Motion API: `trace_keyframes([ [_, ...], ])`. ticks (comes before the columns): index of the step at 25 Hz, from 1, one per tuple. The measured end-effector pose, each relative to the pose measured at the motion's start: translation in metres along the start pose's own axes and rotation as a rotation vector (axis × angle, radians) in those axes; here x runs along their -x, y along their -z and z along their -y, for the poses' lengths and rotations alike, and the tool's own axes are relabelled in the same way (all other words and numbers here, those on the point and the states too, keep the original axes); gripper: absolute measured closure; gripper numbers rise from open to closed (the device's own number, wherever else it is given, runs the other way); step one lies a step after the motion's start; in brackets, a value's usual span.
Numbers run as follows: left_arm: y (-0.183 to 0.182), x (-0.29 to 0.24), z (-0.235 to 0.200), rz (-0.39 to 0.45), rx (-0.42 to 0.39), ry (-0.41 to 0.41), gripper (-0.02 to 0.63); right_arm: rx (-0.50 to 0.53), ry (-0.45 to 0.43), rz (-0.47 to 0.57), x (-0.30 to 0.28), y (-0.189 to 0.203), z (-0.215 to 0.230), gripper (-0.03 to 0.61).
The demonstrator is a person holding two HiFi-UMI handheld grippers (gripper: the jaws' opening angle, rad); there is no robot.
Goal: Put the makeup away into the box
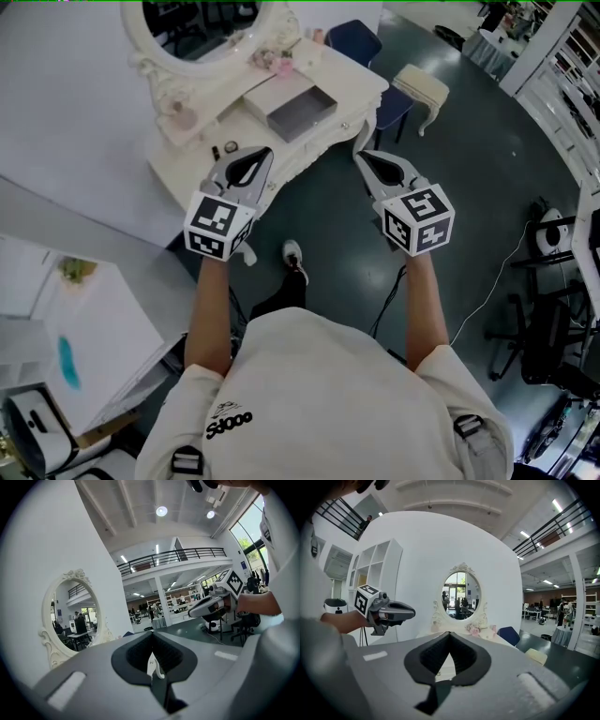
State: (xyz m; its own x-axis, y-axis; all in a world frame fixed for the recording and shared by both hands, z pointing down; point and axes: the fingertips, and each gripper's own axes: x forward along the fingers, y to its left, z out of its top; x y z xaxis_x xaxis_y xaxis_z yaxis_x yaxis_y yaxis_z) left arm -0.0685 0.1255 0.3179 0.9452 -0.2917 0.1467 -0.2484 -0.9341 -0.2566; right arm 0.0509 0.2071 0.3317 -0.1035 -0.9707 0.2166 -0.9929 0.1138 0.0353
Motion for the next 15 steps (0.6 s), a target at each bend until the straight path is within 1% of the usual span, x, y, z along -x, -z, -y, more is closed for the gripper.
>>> trace_keyframes([
  [6, 0.003, -0.060, -0.060, 0.018, -0.010, -0.003, 0.595, 0.018, 0.022, -0.006, -0.061, -0.018, 0.047, 0.577],
  [12, -0.001, -0.119, -0.113, 0.021, -0.010, 0.034, 0.595, 0.018, 0.064, -0.032, -0.116, -0.038, 0.090, 0.577],
  [15, 0.001, -0.143, -0.141, 0.027, -0.004, 0.042, 0.595, 0.022, 0.070, -0.047, -0.145, -0.043, 0.104, 0.577],
])
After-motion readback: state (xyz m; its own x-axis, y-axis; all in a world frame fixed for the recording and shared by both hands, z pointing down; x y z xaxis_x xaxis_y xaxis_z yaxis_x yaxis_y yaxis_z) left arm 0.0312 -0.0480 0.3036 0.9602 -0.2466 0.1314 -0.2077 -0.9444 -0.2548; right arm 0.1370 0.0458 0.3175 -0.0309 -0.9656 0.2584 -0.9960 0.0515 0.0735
